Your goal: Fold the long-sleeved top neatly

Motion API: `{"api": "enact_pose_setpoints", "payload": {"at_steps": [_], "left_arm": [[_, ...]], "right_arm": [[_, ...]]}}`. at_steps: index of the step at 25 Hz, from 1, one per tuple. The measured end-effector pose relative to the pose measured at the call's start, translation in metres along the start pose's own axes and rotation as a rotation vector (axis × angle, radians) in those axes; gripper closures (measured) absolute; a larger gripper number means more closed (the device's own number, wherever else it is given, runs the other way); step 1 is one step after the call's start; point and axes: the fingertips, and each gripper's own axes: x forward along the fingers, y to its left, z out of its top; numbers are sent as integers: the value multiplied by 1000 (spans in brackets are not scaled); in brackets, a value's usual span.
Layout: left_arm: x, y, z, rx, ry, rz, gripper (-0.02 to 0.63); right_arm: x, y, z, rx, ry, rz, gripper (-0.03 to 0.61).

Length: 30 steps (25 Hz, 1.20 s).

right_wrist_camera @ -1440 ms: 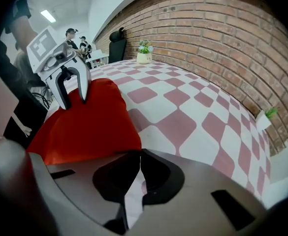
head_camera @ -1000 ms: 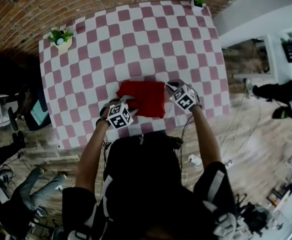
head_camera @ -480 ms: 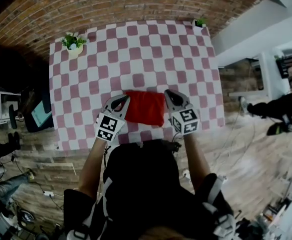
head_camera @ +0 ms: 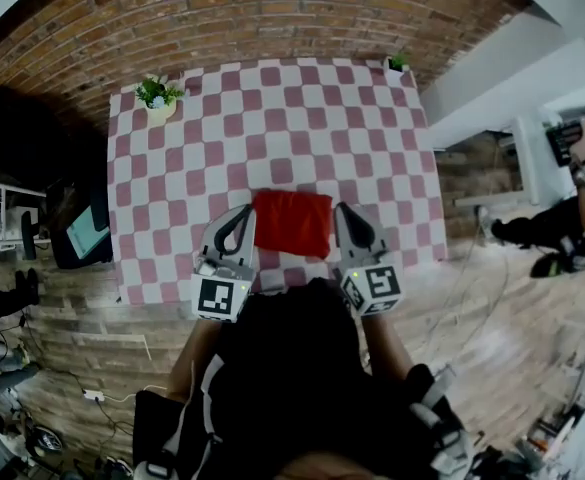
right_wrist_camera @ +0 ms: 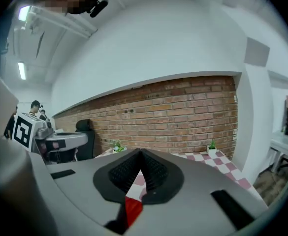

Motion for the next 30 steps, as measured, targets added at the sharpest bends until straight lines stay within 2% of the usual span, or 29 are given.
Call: {"api": "enact_pose_setpoints", "payload": {"at_steps": [6,14,30], "left_arm": [[-8,-8,-6,-7,20,-15,606],[-11,-4,-1,-15,5,3,606],[-15,1,-6,-15,21,20,606]], "right_arm": [[-15,21,-1,35,-31,-7,569],[-15,22,0,-5,-41,-27,571],[-11,28,0,14,-37,-16,571]]}}
